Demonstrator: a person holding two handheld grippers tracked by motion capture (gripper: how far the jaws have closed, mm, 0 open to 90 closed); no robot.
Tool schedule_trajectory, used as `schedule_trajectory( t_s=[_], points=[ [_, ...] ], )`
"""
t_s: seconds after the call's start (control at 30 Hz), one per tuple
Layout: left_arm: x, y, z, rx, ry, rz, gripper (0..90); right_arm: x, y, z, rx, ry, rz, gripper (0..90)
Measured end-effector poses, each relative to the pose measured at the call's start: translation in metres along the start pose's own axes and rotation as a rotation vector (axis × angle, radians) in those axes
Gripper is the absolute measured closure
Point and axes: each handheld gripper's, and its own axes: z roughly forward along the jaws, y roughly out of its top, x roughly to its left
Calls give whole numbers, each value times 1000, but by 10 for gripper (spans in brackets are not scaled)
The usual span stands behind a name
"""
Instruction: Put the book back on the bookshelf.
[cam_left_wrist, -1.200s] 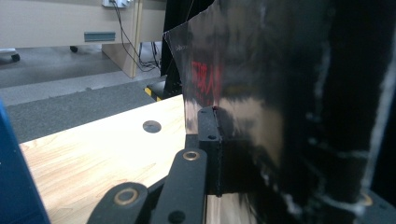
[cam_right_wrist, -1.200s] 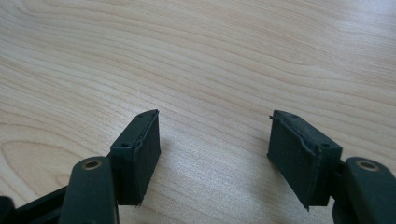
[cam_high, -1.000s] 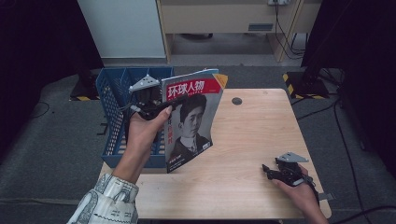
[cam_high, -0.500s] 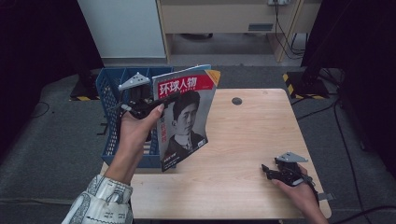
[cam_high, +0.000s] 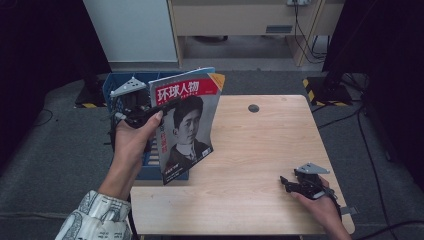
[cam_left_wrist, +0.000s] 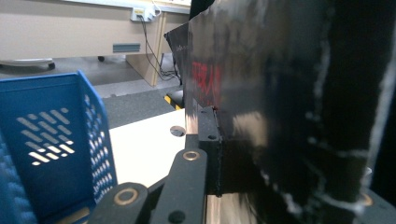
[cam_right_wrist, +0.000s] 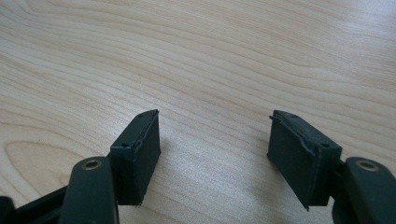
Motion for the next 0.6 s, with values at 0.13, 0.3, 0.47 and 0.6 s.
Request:
schedule_trajectory(
  t_s=[0.13, 0.3, 0.47, 0.6],
  points=[
    [6, 0, -8, -8, 12, -8, 866, 0, 0, 0, 0, 0, -1, 341],
    [12, -2, -17, -10, 28, -11, 865, 0, 0, 0, 0, 0, 0, 341],
    [18, -1, -22, -5, 51, -5, 866, 0, 0, 0, -1, -2, 3, 342],
    [23, -2, -29, -12, 54, -18, 866, 0, 0, 0, -1, -2, 3, 342]
  ],
)
